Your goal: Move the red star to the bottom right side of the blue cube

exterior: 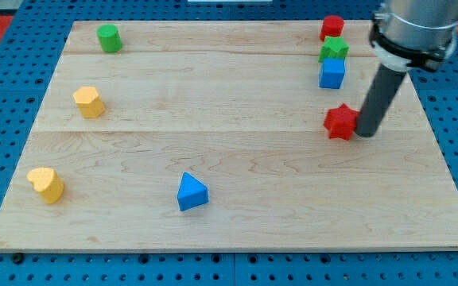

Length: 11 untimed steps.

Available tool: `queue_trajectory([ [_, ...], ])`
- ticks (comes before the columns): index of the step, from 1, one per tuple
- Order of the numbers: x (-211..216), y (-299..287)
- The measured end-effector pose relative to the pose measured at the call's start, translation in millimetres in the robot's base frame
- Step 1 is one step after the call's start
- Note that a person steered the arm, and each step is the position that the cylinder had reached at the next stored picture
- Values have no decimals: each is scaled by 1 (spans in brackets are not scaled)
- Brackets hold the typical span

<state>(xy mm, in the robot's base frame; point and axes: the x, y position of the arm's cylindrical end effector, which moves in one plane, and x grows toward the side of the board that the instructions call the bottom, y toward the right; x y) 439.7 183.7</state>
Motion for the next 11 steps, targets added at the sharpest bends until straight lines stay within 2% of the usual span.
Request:
queue_trajectory([
  [1,-28,-10],
  [2,-19,-10],
  [3,24,-10],
  [4,41,-14],
  [5,-7,-20],
  [6,-22,-22],
  [7,4,-21],
  [8,2,-51],
  [9,-17,-91],
  [11,-21,-79],
])
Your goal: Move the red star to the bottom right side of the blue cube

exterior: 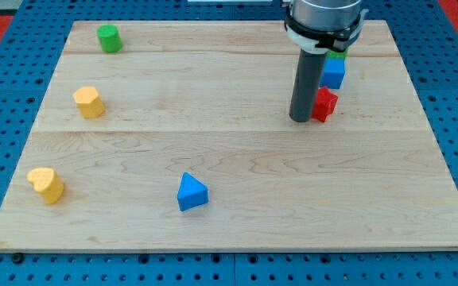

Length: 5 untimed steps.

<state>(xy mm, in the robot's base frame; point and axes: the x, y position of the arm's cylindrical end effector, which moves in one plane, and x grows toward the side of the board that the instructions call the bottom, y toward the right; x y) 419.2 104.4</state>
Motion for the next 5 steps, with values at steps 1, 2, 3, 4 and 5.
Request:
queue_trajectory([
  [1,-2,6],
  [2,-6,9],
  [3,-22,-6],
  [4,-26,-3],
  [5,-16,13],
])
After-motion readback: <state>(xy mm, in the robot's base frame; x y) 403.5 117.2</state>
